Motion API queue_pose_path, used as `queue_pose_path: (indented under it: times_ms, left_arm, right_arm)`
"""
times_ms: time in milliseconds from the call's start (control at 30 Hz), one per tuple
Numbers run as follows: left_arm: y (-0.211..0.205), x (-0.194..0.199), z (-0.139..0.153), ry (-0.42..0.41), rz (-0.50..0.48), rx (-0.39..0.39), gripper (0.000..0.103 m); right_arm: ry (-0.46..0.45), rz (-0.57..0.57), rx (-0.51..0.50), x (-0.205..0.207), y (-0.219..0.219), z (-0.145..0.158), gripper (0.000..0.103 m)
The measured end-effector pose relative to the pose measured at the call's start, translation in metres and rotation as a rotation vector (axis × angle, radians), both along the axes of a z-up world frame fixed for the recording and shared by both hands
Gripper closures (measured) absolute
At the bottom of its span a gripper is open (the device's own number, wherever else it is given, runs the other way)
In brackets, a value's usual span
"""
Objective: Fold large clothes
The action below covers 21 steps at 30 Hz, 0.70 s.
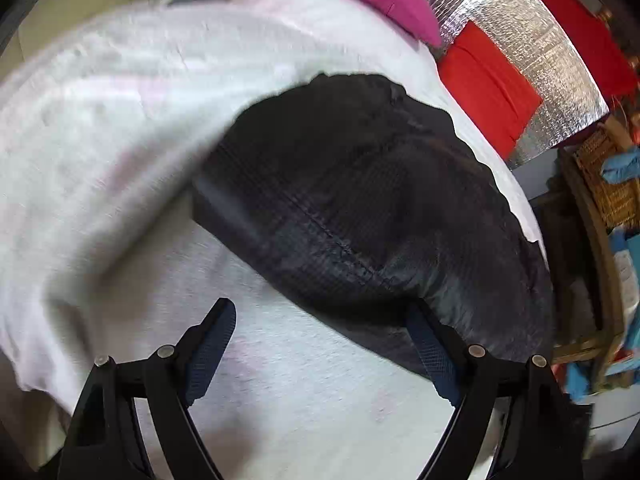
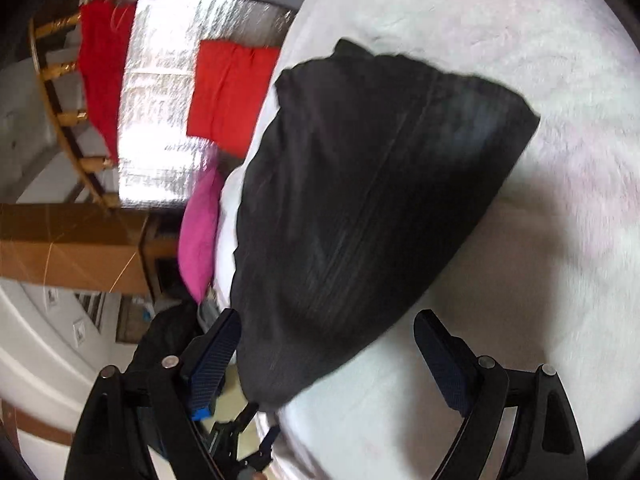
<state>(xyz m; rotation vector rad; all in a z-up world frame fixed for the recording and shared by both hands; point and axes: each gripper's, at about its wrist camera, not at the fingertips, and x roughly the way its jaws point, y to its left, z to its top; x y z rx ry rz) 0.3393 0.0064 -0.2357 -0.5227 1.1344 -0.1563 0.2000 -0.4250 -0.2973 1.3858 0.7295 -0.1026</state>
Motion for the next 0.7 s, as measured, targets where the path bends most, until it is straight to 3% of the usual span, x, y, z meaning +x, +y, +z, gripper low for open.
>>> queue_pose_path:
  times_ms: [133,400,467,500,567,633,700]
  left_arm:
    - [-0.001,0.014,-0.009,0.017,0.038,-0.115,0.016]
    - [-0.003,0.034,-0.016,-0.013,0.139,-0.169,0.018]
    - [-0.003,0.034,-0.014,-0.037,0.151,-0.155,0.042]
    - [-0.002,0.033,-0.013,-0.044,0.147,-0.150,0.046]
    - [-0.004,0.031,-0.007,-0.074,0.129,-0.121,0.063]
    - [-0.008,0.023,0.004,-0.129,0.098,-0.066,0.074]
    - [-0.012,0.013,0.013,-0.176,0.077,-0.010,0.079]
  right_arm:
    - [-0.004,-0.031,-0.020,0.013,-0.007,-0.001,0.013]
    - [-0.045,-0.144,0.016,0.015,-0.027,-0.009,0.013]
    - [-0.038,-0.151,-0.016,0.015,-0.028,-0.007,0.019]
    - [-0.018,-0.152,-0.048,0.014,-0.029,-0.007,0.025]
    - [-0.007,-0.152,-0.062,0.012,-0.031,-0.006,0.045]
    - [-0.001,-0.124,-0.137,0.015,-0.029,0.005,0.056]
    - [0.007,-0.079,-0.293,0.019,-0.020,0.025,0.064]
